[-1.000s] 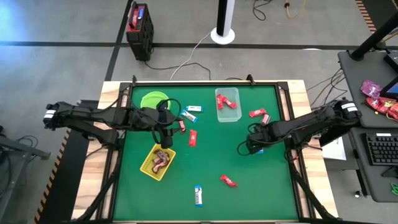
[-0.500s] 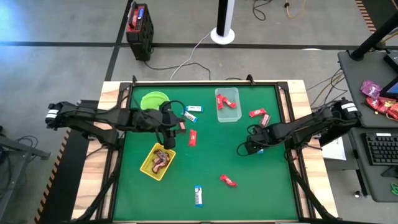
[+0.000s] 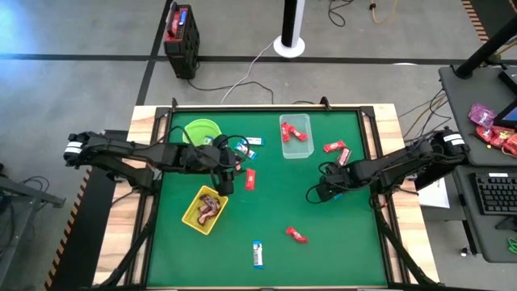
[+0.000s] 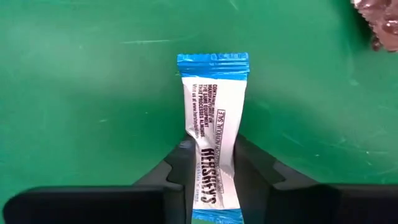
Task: Sort candy by brand, put in halloween buckets
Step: Put the white chocolate into the green bucket
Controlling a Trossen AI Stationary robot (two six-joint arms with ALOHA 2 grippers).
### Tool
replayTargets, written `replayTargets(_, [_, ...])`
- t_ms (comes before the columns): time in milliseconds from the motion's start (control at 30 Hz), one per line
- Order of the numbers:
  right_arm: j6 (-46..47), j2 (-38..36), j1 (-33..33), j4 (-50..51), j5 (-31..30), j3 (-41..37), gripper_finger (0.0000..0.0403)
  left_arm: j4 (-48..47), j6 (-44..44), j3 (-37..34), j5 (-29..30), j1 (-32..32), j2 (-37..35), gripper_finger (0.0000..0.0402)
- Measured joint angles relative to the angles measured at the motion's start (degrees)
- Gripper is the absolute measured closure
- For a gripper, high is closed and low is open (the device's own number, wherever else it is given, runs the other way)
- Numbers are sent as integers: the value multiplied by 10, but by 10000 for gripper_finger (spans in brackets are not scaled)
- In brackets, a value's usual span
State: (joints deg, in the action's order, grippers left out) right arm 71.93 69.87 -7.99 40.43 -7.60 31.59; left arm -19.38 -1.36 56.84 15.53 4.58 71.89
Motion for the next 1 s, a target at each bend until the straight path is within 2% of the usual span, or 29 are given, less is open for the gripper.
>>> replayTargets(200, [-43,0,0,-30,1,19,317,1,0,0,-8,0,21,247])
replayTargets(267, [-68,0,0,-64,6,24,321,3,14,0,-45,0,31,247])
replayTargets(367, [-113,-1,0,-152,30,28,326,22,60,0,-130,5,53,247])
replayTargets(433, [-146,-1,0,-222,54,28,326,54,98,0,-178,11,73,247])
replayTargets(533, [-187,0,0,-325,90,28,323,121,158,0,-219,19,110,247])
replayTargets(767, [-231,0,0,-483,158,28,326,248,223,7,-225,24,201,247])
replayTargets(1000, [-243,1,0,-507,196,28,324,350,248,13,-191,19,245,247])
